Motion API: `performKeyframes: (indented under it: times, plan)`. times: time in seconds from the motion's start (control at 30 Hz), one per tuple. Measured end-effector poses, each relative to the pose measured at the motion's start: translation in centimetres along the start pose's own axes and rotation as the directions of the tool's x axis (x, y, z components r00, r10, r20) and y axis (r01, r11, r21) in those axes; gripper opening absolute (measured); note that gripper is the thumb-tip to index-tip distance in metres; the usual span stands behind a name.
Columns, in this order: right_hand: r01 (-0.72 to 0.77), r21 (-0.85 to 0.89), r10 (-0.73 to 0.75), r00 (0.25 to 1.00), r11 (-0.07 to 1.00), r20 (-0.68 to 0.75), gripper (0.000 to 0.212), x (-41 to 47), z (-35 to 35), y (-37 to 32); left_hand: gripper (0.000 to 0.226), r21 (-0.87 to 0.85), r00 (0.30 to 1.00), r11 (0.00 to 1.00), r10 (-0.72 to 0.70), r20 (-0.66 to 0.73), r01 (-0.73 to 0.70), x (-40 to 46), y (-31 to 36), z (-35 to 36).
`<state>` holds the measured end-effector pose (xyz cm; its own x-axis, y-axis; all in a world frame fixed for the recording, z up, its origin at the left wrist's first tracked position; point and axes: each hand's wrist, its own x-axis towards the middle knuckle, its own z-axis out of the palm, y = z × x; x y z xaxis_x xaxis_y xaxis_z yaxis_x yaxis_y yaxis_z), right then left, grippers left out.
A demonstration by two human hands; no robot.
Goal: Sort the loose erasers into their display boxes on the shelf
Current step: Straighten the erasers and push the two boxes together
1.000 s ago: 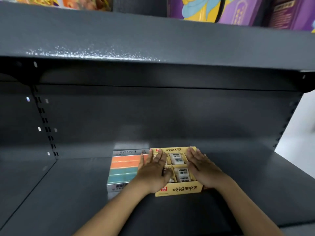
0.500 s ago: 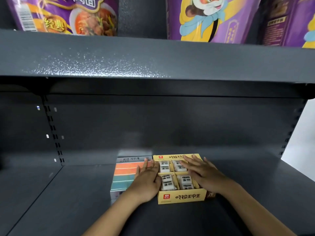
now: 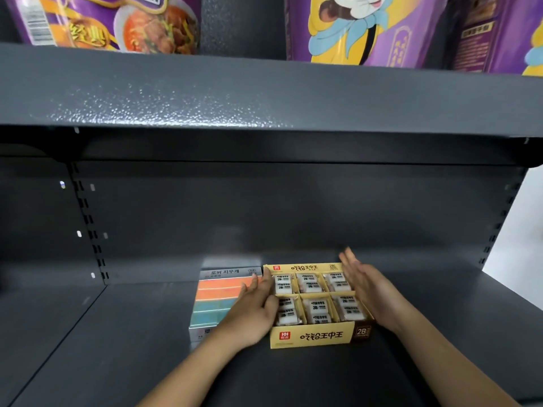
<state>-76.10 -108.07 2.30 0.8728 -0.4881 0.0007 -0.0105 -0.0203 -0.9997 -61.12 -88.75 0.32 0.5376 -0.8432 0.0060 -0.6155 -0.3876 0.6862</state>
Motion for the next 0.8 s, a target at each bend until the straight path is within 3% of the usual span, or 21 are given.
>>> performKeyframes:
  times: [0.07, 0.2, 0.3, 0.37, 0.53, 0.63, 0.8]
  plan:
    - [-0.024, 0.027, 0.024, 1.0, 0.999, 0.007, 0.049, 0.0, -0.2, -0.1, 0.054, -0.015, 0.999, 1.0, -0.007, 0.031, 0.007, 0.0, -0.1, -0.5]
    - [-0.046, 0.076, 0.05, 0.997, 0.996, -0.054, 0.049, 0.1, -0.5, -0.7, 0.052, 0.052, 0.999, 0.997, 0.047, 0.012, -0.048, -0.1, 0.0, -1.7]
    - [-0.056, -0.307, 0.038, 0.997, 0.95, -0.064, 0.046, -0.4, -0.3, -1.2, 0.052, 0.25, 0.985, 0.954, 0.172, -0.017, -0.163, 0.1, 0.6, -2.0]
    - [0.02, -0.548, -0.033, 0.999, 0.836, -0.014, 0.042, -0.5, -0.2, -1.3, 0.052, 0.334, 0.976, 0.919, 0.216, 0.013, -0.208, 0.6, 0.9, -1.9]
    - [0.135, -0.878, -0.06, 0.991, 0.46, 0.121, 0.044, 0.0, 1.3, -1.2, 0.049, 0.424, 0.976, 0.88, 0.203, 0.075, -0.216, 2.3, 1.6, -1.5]
    - [0.143, -0.957, -0.04, 0.99, 0.252, 0.137, 0.048, 0.5, 1.2, -0.3, 0.05, 0.462, 0.977, 0.861, 0.196, 0.087, -0.214, 2.7, 2.0, -0.8]
    - [0.121, -0.986, -0.006, 0.993, 0.117, 0.122, 0.05, 0.4, 0.9, 0.2, 0.055, 0.513, 0.986, 0.845, 0.169, 0.01, -0.15, 2.8, 2.3, 0.1]
